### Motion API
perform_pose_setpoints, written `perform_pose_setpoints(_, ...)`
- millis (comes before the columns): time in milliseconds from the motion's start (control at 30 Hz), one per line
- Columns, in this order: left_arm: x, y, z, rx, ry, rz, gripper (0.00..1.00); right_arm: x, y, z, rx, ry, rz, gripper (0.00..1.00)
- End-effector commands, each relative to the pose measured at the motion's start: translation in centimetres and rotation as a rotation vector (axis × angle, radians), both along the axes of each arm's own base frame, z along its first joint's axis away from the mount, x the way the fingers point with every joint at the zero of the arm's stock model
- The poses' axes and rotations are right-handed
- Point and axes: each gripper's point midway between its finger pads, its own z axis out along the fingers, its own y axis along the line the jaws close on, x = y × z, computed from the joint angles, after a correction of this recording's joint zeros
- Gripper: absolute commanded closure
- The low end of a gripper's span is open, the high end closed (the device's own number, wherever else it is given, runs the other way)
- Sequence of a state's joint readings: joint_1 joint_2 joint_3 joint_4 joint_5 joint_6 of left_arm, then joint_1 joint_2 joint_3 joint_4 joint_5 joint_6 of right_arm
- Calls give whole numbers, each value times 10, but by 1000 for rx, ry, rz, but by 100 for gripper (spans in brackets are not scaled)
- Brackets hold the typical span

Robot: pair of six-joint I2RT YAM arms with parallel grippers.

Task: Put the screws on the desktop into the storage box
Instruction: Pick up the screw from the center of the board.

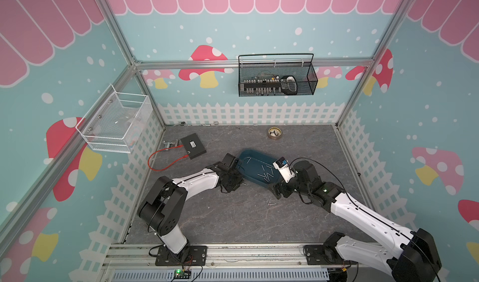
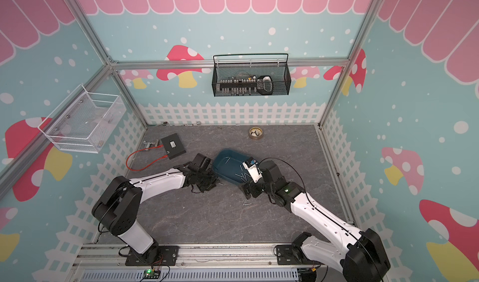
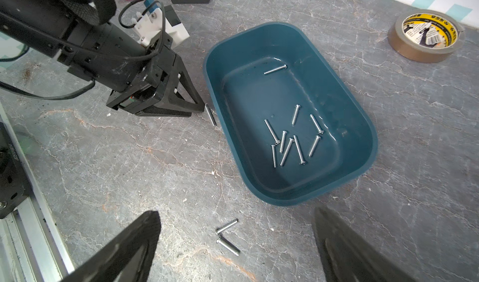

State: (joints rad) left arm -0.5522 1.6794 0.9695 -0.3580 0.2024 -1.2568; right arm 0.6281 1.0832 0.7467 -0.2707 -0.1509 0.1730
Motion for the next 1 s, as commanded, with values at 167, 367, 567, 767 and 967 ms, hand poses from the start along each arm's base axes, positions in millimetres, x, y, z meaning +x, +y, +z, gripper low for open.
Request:
perform_pose_setpoints(167, 6, 1, -4, 7, 19, 68, 73, -2, -1, 3, 17, -8, -6, 3)
perform_pose_setpoints(367, 9, 0, -6, 5, 28, 87, 74, -3, -1, 3, 21, -9, -4, 3)
perform_pose_setpoints(567, 11, -2, -11, -1, 38, 105, 75, -3, -1, 4, 24, -14, -7, 3)
perform_pose_setpoints(767, 13, -3, -13, -5, 45, 116, 76, -2, -2, 4, 22, -15, -10, 3)
perform_pose_setpoints(967, 15, -4, -17, 2, 54, 121, 79, -2, -2, 4, 23, -17, -14, 3)
